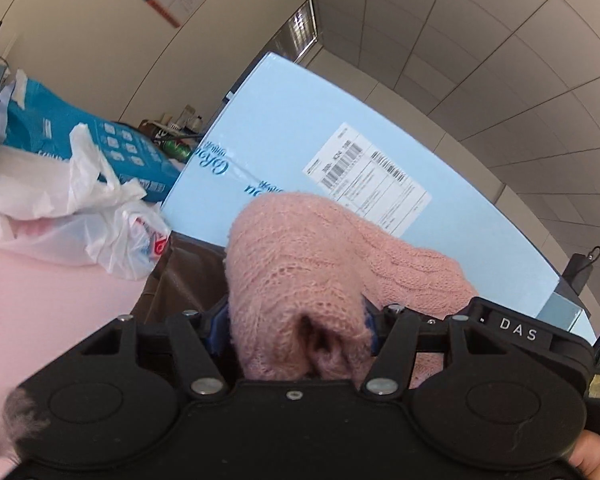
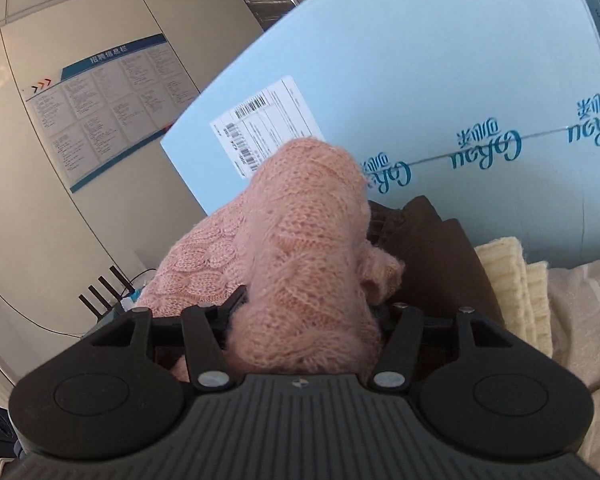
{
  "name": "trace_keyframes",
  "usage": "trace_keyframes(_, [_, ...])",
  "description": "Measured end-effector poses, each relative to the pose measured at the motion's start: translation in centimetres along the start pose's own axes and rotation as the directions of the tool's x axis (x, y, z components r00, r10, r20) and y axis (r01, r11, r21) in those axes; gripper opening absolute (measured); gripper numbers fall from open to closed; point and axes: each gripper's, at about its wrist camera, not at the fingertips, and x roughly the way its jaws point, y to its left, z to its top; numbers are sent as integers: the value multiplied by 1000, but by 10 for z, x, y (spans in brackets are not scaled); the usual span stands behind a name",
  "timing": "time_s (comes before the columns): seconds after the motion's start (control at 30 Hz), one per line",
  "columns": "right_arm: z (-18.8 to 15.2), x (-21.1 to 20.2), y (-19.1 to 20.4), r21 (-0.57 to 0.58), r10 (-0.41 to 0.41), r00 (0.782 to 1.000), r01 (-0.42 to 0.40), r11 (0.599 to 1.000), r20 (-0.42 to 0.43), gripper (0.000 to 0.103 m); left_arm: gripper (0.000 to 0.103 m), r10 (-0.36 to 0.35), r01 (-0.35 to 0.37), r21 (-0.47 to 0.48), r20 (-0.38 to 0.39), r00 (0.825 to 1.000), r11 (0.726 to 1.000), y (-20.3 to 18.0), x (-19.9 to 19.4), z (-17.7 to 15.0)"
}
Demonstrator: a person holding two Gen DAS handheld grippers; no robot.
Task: Fold clothes
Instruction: 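Lift the folded sweater with both grippers and carry it onto the brown jacket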
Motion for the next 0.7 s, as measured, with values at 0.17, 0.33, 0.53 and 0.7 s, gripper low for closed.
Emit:
trace_keyframes(0.17, [-3,21,6,-64,-63,998,64,996,9,56,64,28,-29,24,25,999,999,0,1,-7])
trace_keyframes(0.33, [-5,22,22,-139,-143,989,145,980,24,60,76,41,-41,7,43,998,999,3,-2,-3])
trace_keyframes(0.53, [-5,14,32,-143,-213,975,220,965,67,76,100,67,-66,-5,83,994,998,1,-9,0])
trace_keyframes(0.7, [-4,-7,35,-171,-188,972,210,963,139,85,103,102,-102,-8,181,978,995,-3,-23,2])
